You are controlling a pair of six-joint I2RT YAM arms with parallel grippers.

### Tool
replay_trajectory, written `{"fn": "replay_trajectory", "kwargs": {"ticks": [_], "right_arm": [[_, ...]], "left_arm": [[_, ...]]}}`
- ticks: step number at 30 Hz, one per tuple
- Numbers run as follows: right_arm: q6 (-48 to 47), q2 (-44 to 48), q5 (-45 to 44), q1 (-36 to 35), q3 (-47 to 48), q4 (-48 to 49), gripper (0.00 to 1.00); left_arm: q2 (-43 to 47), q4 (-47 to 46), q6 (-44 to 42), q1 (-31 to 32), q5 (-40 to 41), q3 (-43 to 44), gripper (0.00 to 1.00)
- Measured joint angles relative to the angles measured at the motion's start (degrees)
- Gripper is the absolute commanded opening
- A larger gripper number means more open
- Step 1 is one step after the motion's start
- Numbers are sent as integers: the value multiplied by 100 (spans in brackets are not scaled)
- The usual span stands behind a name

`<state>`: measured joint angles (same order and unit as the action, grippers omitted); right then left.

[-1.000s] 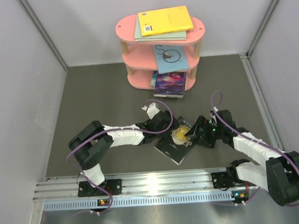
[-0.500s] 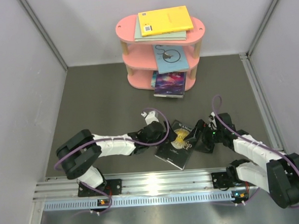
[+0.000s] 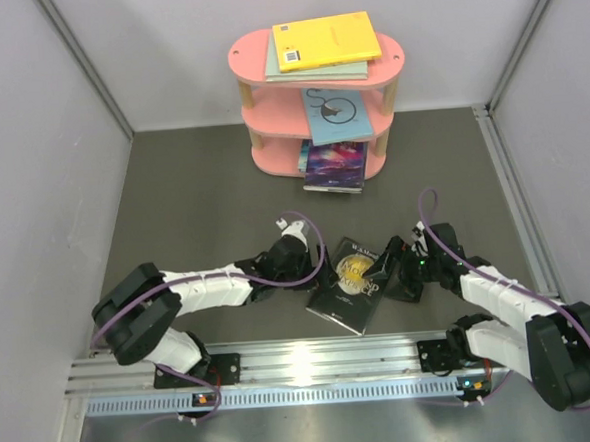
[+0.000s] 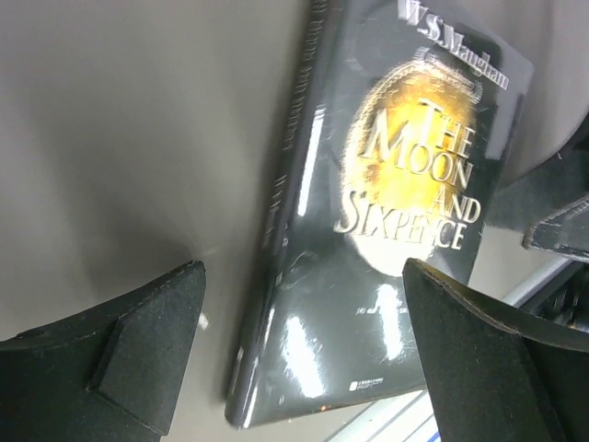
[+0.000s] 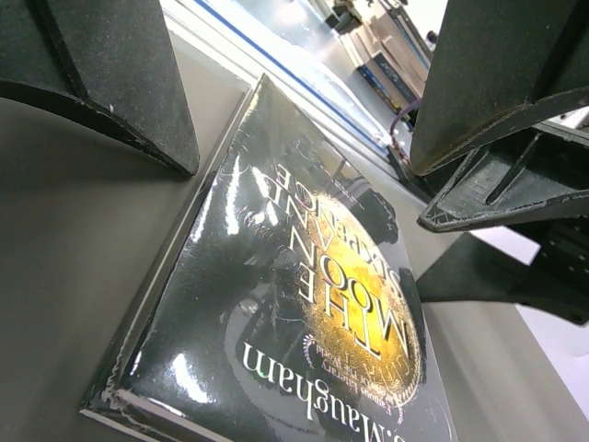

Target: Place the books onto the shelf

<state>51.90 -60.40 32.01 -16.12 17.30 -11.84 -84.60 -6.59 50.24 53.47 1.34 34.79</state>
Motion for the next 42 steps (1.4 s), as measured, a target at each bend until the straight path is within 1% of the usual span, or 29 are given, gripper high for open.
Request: {"fn": "replay_trajectory", "kwargs": {"ticks": [2, 4, 5, 9, 12, 14, 15, 16, 17, 19, 20, 21, 22, 23, 25, 30, 33, 34, 36, 38, 39, 40, 41, 42], "right_arm": [[4, -31, 4, 0, 2, 24, 100], [28, -173, 66, 0, 39, 83, 100], [26, -280, 103, 0, 98, 55, 100], [26, -570, 162, 15, 291, -151, 100], [44, -603, 245, 15, 302, -286, 100], [92, -610, 389, 11, 262, -413, 98], [140, -612, 490, 9, 229, -479, 95], [214, -619, 619, 2, 157, -535, 87], [289, -623, 688, 2, 96, -544, 83], [402, -625, 715, 0, 28, -579, 82], [459, -625, 732, 0, 2, -590, 82], [516, -625, 758, 0, -7, -599, 84], [581, -627, 802, -7, -52, -522, 84], [614, -638, 861, -50, -68, -514, 84], [743, -634, 931, -74, -114, -649, 84], [887, -675, 894, -103, -114, -595, 81], [935, -822, 920, -125, -107, -249, 80], [940, -837, 925, -129, -107, -201, 80], [940, -844, 940, -138, -118, -109, 80], [922, -852, 946, -138, -120, -87, 79], [916, -850, 957, -136, -125, -66, 79], [896, -848, 968, -136, -133, -52, 79], [872, -833, 979, -129, -146, -52, 79], [870, -802, 973, -129, -157, -50, 79]], "left_arm": [[-240, -131, -326, -74, -354, 142, 95], [-579, -474, -581, -96, -986, 328, 95], [-734, -564, -756, -85, -1158, 448, 95], [-1023, -1110, -1152, -210, -1499, 490, 95], [-1340, -2074, -1198, -293, -1572, 374, 94], [-1576, -3075, -1086, -319, -1705, 153, 93], [-1705, -3659, -951, -334, -1790, 9, 92], [-1825, -4113, -804, -348, -1873, -109, 92], [-1958, -4651, -627, -356, -1982, -271, 92], [-2114, -5370, -321, -365, -2085, -533, 92], [-2149, -5556, -199, -365, -2131, -612, 92], [-2166, -5661, -46, -363, -2243, -671, 92], [-2170, -5670, 214, -306, -2614, -710, 92], [-2159, -5689, 334, -177, -2796, -761, 93], [-1982, -5523, 564, -48, -3042, -894, 93], [-1338, -4430, 931, 402, -3910, -1064, 93], [-1005, -3687, 872, 693, -4262, -1016, 90], [-920, -3464, 796, 702, -4266, -970, 86], [-876, -3147, 691, 671, -4262, -839, 59], [-892, -2900, 614, 651, -4258, -739, 43], [-916, -2780, 568, 645, -4207, -702, 17], [-944, -2673, 579, 629, -4177, -684, 7], [-962, -2538, 616, 599, -4153, -682, 0], [-975, -2472, 562, 577, -4153, -662, 0]]}}
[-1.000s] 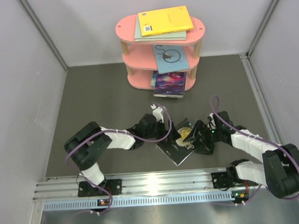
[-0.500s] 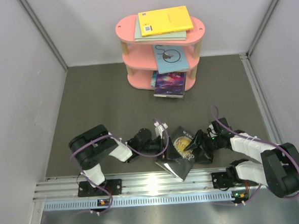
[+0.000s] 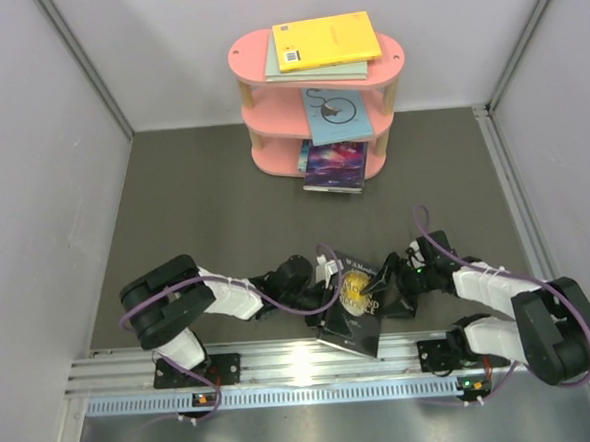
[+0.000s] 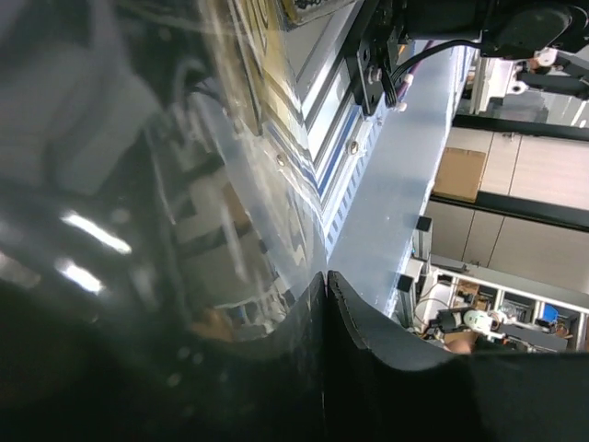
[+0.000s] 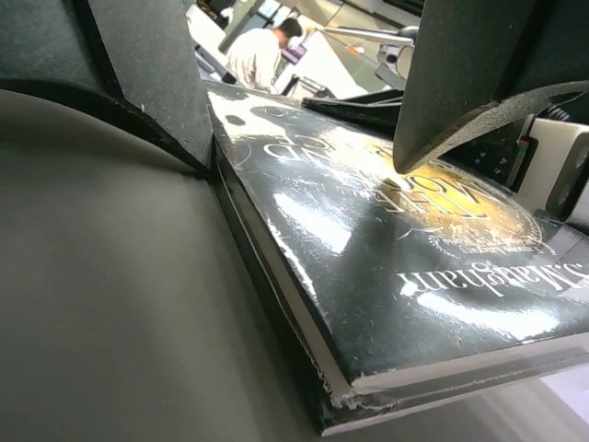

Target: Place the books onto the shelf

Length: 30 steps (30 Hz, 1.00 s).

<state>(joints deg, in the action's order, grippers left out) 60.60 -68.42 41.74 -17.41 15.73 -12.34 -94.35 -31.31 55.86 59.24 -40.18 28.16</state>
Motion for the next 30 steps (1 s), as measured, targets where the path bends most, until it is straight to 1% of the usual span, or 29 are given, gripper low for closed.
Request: {"fn": "replay_trajectory", "kwargs": {"ticks": [3, 5, 6, 8, 10, 13, 15, 17, 19, 22, 25, 30], "right_arm": [[-7, 107, -26, 2, -48, 11, 79], [-20, 247, -72, 2, -101, 13, 83], [-28, 352, -111, 0, -120, 7, 85], [-48, 643, -210, -7, -157, -11, 94], [-122, 1021, -492, -28, -160, -4, 100], [-374, 1930, -1375, -42, -142, -251, 100], [-503, 2590, -1847, -42, -120, -538, 100], [-553, 3056, -2129, -42, -17, -796, 100], [-564, 3316, -2273, -42, 101, -935, 100], [-540, 3440, -2291, -42, 240, -968, 100], [-369, 3442, -2072, -42, 227, -815, 100], [380, 3565, -1440, -44, -57, 363, 100]], "left_arm": [[39, 302, -149, 0, 44, 136, 0], [101, 592, -221, 17, 109, 256, 0], [133, 717, -243, 39, 160, 306, 0], [243, 1080, -264, 111, 356, 457, 0], [385, 1458, -313, 188, 621, 614, 0], [699, 2039, -422, 221, 968, 769, 0], [1073, 2520, -472, 103, 1228, 796, 0], [1447, 2859, -472, -94, 1392, 798, 0], [1902, 3112, -417, -345, 1506, 802, 0], [2472, 3215, -282, -623, 1600, 863, 0], [2916, 3182, -151, -713, 1613, 1001, 0], [3311, 3080, 94, -791, 1578, 1108, 0]]}}
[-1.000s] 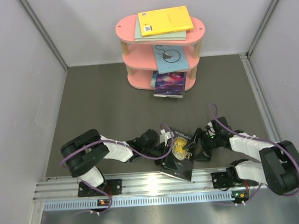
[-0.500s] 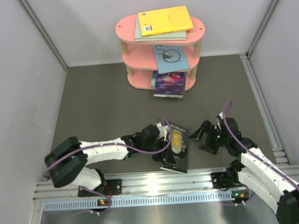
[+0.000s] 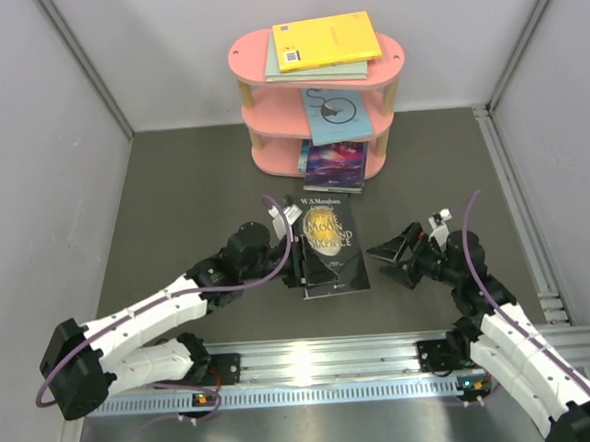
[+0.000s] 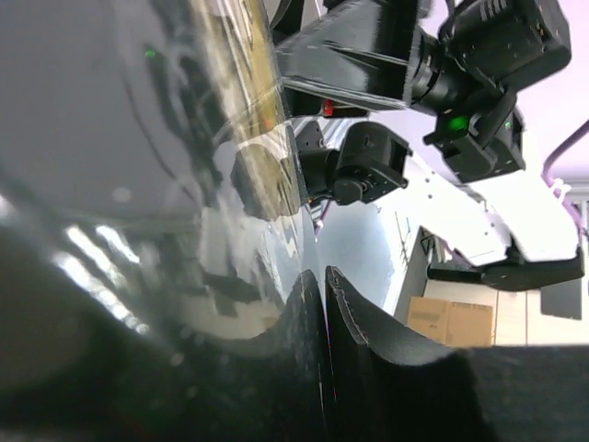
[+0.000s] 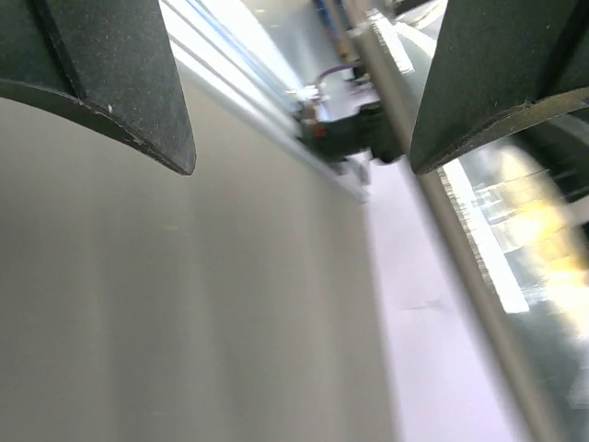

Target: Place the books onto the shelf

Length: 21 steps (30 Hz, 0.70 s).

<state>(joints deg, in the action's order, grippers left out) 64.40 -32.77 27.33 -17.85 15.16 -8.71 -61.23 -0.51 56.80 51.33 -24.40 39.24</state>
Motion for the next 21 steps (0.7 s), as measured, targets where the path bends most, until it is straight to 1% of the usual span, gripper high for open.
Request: {"fn": "replay_trajectory", "kwargs": {"ticks": [5, 9, 12, 18, 19, 21], "right_arm": [[664, 219, 398, -2, -94, 966, 100], [1040, 437, 562, -4, -140, 1574, 99], [1252, 542, 656, -20, -243, 1891, 100], [1453, 538, 730, -133, -402, 2028, 99], [1473, 546, 730, -151, -426, 2039, 95], [1513, 610, 730, -162, -439, 2044, 81]], "left_arm": [[20, -15, 243, -39, 46, -4, 0], [-59, -337, 472, -61, 162, -17, 0], [-221, -758, 669, -68, 243, -26, 0], [-697, -1506, 992, -96, 280, -11, 0], [-798, -1591, 1043, -98, 275, 4, 0], [-966, -1716, 1119, -105, 267, 13, 0]]}}
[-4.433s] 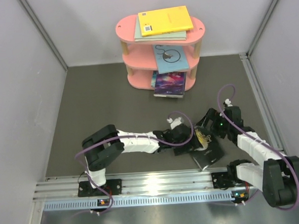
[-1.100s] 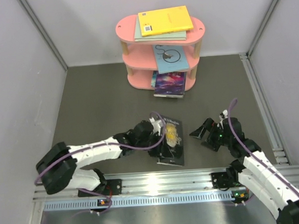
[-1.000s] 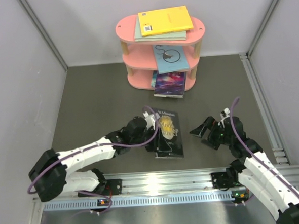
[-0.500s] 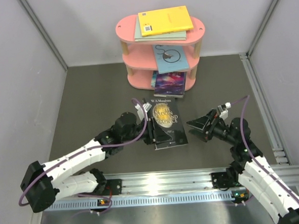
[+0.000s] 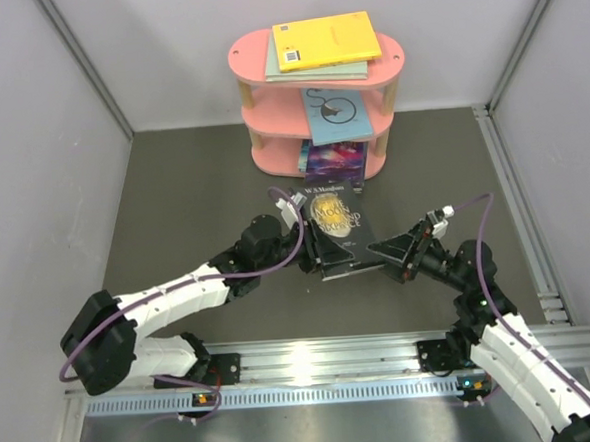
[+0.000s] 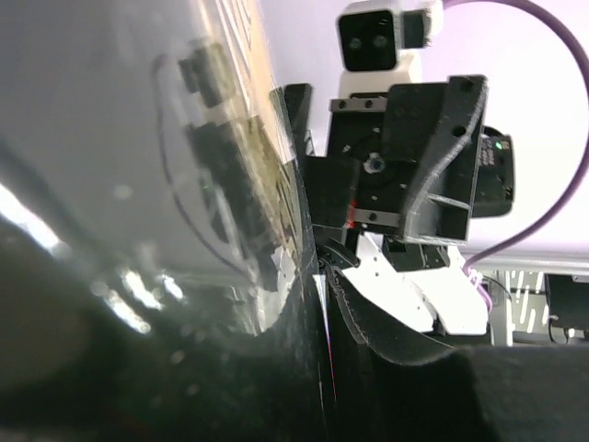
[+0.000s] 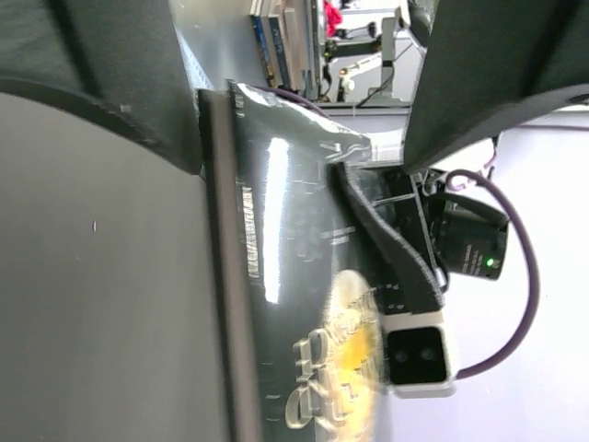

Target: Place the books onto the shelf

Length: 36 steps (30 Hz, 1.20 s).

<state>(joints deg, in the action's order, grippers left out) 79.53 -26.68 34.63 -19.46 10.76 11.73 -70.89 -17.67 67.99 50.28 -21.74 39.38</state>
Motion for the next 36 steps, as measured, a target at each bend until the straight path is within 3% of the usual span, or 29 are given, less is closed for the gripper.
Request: {"fn": "replay_trajectory", "kwargs": {"ticks": [1, 3, 7, 12, 13, 19, 28, 33, 34, 35, 36], "right_arm": [[15, 9, -2, 0, 0, 15, 69], [2, 20, -48, 2, -22, 35, 54], [59, -111, -70, -2, -59, 133, 33], [269, -354, -120, 13, -61, 603, 13], [282, -391, -127, 13, -61, 667, 3], [286, -470, -227, 15, -61, 750, 0], [-306, -310, -7, -96, 833, -380, 0], [-544, -181, -92, -105, 1355, -765, 0], [-562, -179, -136, -103, 1379, -868, 0], [-586, -177, -186, -101, 1390, -986, 0], [-595, -179, -223, -98, 1403, -1139, 0]], "left_arm": [[-68, -35, 33, 0, -7, 0, 0], [-175, -129, 149, -13, -63, 9, 0], [-280, -345, 251, -7, -155, 109, 0], [-293, -457, 382, -61, -149, 111, 0], [-304, -490, 391, -66, -138, 111, 0], [-389, -557, 420, -66, -98, 111, 0], [557, 929, -151, 184, 728, 310, 64], [1198, 1729, -627, 210, 1250, 348, 83], [1300, 1899, -708, 210, 1344, 332, 94], [1408, 2026, -807, 210, 1438, 275, 99], [1504, 2129, -855, 210, 1519, 208, 99]]}}
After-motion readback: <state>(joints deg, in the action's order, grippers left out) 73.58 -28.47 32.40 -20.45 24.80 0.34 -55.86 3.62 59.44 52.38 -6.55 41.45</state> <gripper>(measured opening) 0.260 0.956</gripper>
